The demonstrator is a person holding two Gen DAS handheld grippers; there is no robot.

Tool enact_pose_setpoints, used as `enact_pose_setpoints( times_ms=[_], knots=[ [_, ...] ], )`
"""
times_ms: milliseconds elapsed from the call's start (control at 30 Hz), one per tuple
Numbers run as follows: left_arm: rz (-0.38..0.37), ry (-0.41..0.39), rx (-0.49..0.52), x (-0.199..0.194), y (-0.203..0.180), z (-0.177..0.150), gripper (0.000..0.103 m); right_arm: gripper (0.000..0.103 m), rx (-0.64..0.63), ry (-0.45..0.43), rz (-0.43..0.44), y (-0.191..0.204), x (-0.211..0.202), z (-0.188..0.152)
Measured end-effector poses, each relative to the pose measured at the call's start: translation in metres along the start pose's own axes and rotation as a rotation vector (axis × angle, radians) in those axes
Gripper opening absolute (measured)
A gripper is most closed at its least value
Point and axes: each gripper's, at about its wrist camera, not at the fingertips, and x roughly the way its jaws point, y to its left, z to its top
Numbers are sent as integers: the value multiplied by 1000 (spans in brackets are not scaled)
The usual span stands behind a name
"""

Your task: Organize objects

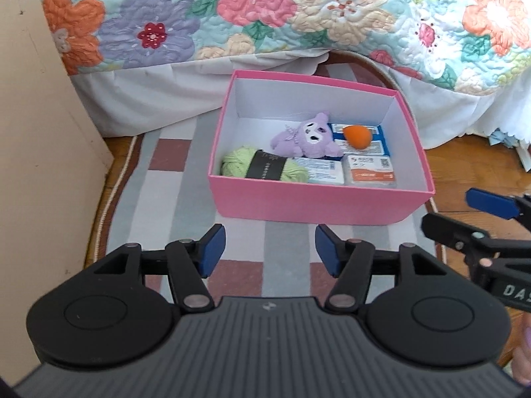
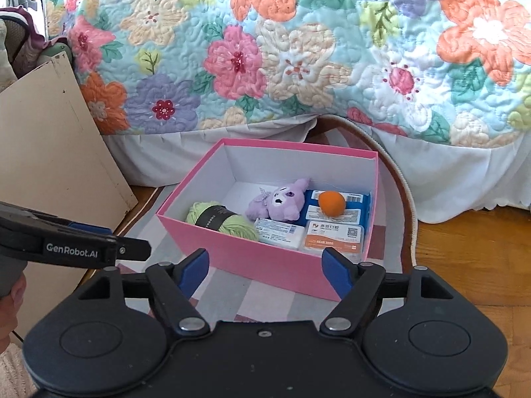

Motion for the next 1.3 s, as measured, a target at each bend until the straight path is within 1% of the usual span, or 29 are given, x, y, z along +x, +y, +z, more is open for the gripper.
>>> enact_pose_setpoints(
  times_ms=[67,133,267,333,467,533,600,633,667,700,767,867,967,1100,1300],
  knots=[
    [7,9,-1,-1,1,-5,60,82,11,5,3,0,-2,-3],
    [9,17,-11,-1,4,-11,61,85,16,-3,-3,2,-6,-6],
    [7,20,-68,-6,12,-19,63,86,32,-3,-15,6,-10,-10],
    [4,11,-75,-10,15,-23,66,87,31,0,-29,9,-13,-11],
    [27,7,-70,-16,20,-30,68,90,27,-10,-38,16,-22,-14],
    [40,3,-66,-19,24,-34,73,93,34,-5,-43,18,-24,-15],
    [48,9,-69,-20,29,-36,75,95,35,7,-63,20,-24,-16],
    [48,8,-64,-21,32,-37,78,98,28,22,-83,21,-22,-15],
    [45,8,-56,-21,34,-38,80,99,20,33,-103,22,-21,-15],
    [44,13,-51,-21,36,-38,83,99,14,37,-118,23,-20,-15],
    [46,19,-48,-20,40,-39,84,99,9,40,-145,23,-20,-16],
    [45,28,-69,-17,46,-40,89,100,27,63,-161,21,-17,-18],
    [59,49,-76,-13,47,-41,93,100,45,90,-171,19,-14,-20],
    [65,58,-56,-11,44,-43,97,100,74,99,-163,15,-14,-22],
    [64,49,-42,-14,42,-43,102,100,96,103,-147,12,-14,-23]
  ],
)
